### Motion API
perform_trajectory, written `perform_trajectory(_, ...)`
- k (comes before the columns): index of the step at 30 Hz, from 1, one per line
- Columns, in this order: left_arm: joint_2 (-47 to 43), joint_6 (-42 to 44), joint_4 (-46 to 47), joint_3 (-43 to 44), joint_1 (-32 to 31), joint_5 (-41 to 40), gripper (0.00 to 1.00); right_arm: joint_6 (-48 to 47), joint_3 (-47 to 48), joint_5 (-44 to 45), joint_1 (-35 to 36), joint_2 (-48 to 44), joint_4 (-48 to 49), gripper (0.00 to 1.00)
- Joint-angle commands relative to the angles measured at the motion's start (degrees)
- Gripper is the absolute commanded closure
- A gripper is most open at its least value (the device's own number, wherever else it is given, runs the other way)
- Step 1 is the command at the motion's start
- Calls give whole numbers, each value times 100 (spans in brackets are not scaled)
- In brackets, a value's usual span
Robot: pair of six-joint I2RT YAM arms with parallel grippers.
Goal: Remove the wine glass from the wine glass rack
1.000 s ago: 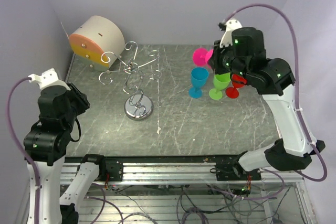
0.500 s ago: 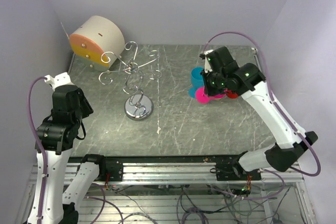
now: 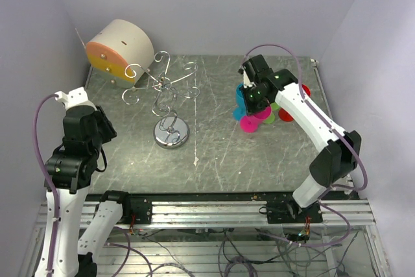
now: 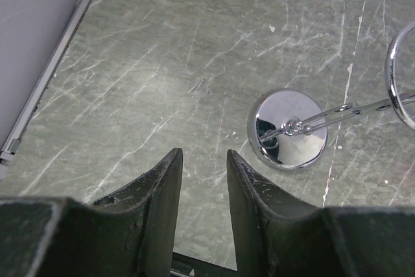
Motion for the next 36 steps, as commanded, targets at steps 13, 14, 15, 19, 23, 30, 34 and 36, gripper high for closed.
perform_trajectory(13, 209, 72, 244, -20, -29, 60, 56, -311, 287, -327, -358, 607, 48, 91)
perform_trajectory(14, 229, 79, 240, -15, -29, 56, 56, -319, 295, -351, -355, 631, 43, 89)
perform_trajectory(15, 247, 83, 241, -11, -29, 34, 55, -320, 296, -370, -362, 652, 47, 85)
perform_trajectory(19, 346, 67, 254, -15, -29, -54, 54, -338, 294, -393, -356, 720, 67, 79)
perform_trajectory(23, 358, -20, 301, -49, -29, -252, 53, -306, 353, -326, -357, 671, 56, 76)
perform_trajectory(30, -89, -284, 756, -414, -29, -636, 51, -197, 872, -85, -359, 403, -212, 69)
perform_trajectory(34, -448, -535, 1070, -922, -29, -847, 52, -116, 1305, 120, -357, 237, -423, 69)
perform_trajectory(36, -601, -639, 1212, -1136, -29, -1006, 51, -43, 1405, 304, -357, 81, -349, 66)
